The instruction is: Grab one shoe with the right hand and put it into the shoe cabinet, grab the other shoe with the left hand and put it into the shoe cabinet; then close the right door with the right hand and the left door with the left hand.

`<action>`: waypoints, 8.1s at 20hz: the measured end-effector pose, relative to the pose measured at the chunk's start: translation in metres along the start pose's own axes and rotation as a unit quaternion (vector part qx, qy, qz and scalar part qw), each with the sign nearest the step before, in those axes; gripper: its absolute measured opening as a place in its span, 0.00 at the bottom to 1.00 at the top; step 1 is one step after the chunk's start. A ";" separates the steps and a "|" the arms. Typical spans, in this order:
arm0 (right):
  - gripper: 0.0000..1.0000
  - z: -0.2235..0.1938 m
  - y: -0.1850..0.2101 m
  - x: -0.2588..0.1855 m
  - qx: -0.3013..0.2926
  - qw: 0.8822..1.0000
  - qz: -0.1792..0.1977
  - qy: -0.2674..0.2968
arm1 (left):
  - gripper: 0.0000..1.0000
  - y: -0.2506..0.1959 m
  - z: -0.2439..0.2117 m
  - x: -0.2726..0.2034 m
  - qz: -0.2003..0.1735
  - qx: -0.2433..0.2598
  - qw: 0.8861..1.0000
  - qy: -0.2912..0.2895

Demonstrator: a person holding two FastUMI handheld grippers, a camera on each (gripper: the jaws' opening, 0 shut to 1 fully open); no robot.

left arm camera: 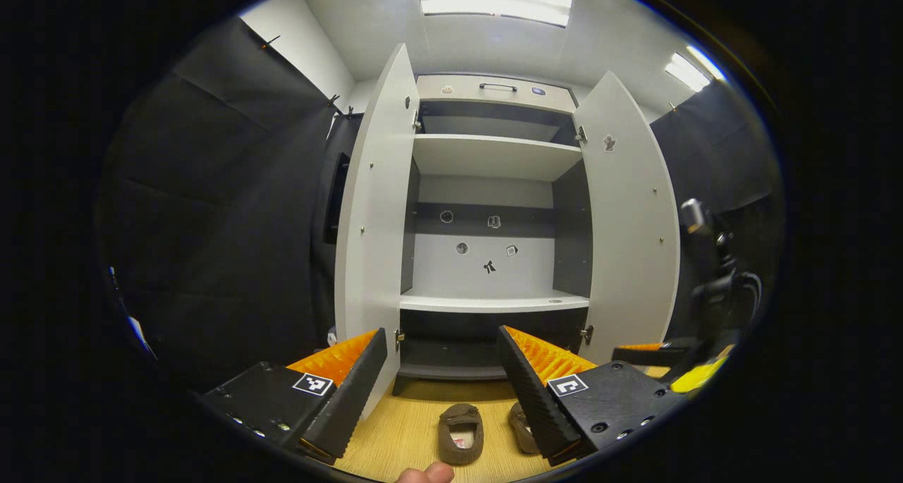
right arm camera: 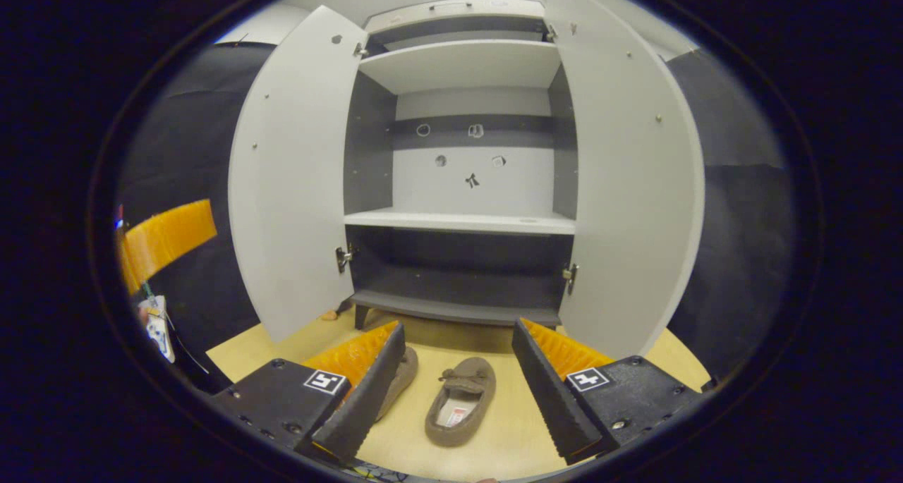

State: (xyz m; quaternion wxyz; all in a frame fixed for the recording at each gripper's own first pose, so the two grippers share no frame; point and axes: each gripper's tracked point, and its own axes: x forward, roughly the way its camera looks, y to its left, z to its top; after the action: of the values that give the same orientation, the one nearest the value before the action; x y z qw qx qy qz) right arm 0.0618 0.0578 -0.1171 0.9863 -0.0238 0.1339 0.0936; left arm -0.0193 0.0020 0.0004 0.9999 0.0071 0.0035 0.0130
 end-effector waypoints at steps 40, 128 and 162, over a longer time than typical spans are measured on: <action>0.05 -0.164 -0.012 0.115 -0.033 0.987 -0.019 0.154 | 0.94 0.018 -0.014 0.001 0.014 -0.005 1.000 0.022; 0.58 0.004 -0.053 -0.034 0.004 0.992 -0.105 -0.069 | 0.95 -0.033 -0.053 -0.003 -0.065 -0.005 0.996 0.055; 0.93 -0.027 -0.070 -0.049 0.001 0.994 -0.103 -0.037 | 0.95 0.004 -0.312 0.059 -0.035 -0.072 0.910 0.406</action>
State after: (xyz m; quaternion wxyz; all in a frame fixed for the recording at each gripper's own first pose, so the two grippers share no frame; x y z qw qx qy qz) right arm 0.0221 -0.0219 -0.1284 0.9950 -0.0326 0.0938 -0.0079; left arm 0.0371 0.0115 -0.3116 0.9099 -0.0704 0.4082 -0.0204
